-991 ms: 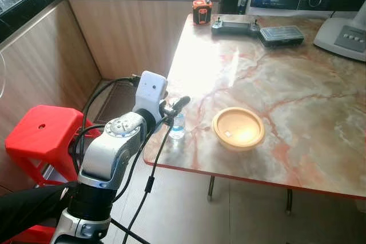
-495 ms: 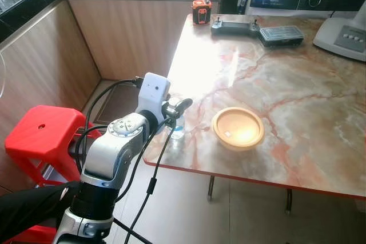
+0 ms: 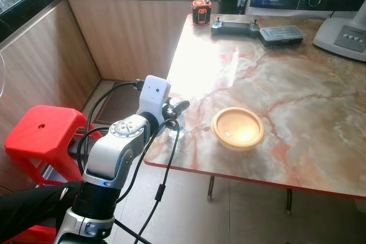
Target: Restocking fridge
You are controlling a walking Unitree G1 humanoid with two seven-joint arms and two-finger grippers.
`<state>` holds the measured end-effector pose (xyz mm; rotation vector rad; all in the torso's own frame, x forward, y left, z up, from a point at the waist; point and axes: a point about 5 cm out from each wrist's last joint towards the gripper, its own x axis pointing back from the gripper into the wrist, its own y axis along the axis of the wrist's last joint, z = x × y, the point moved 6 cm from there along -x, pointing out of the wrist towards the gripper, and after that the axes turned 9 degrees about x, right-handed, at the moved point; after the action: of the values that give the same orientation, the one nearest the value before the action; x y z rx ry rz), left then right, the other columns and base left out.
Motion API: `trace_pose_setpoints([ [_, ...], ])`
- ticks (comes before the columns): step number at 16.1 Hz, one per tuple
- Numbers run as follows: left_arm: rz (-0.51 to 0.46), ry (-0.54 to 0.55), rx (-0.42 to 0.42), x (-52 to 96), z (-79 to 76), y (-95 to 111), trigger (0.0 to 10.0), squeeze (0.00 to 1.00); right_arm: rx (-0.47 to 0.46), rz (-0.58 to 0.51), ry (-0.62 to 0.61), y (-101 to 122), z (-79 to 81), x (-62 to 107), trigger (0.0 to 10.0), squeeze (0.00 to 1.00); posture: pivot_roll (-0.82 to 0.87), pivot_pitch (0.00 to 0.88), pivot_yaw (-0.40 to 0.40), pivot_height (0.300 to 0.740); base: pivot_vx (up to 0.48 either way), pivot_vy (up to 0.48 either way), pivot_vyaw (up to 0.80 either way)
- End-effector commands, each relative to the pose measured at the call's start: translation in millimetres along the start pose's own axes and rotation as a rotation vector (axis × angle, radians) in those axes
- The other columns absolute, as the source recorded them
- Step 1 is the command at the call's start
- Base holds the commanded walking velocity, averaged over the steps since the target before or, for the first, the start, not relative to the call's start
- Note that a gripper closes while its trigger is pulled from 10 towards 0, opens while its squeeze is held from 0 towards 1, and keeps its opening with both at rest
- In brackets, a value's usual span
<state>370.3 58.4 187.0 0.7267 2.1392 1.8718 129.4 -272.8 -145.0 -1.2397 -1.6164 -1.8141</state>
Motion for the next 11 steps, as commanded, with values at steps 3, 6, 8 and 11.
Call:
trace_pose_setpoints([
  [3,0.016,0.02,-0.02,0.1,3.5,-2,0.0,0.0,0.0,0.015,-0.003,-5,-2.5,1.2,10.0,0.0,0.09,0.065,-0.006,0.74,0.0,0.0,0.0],
  [6,0.03,0.024,-0.018,0.5,4.7,-6,0.0,0.0,0.002,0.015,0.001,-4,-2.0,1.2,10.0,0.0,0.09,0.065,-0.007,0.74,0.0,0.0,0.0],
  [8,0.044,0.031,-0.018,0.9,6.5,-10,0.0,0.0,0.004,0.017,0.004,-5,-1.8,1.1,10.0,0.0,0.09,0.065,-0.007,0.74,0.0,0.0,0.0],
  [11,0.016,0.1,-0.021,3.9,20.4,-9,0.0,0.0,0.003,0.016,0.004,-5,-1.8,1.2,10.0,0.0,0.09,0.067,-0.008,0.74,0.0,0.0,0.0],
])
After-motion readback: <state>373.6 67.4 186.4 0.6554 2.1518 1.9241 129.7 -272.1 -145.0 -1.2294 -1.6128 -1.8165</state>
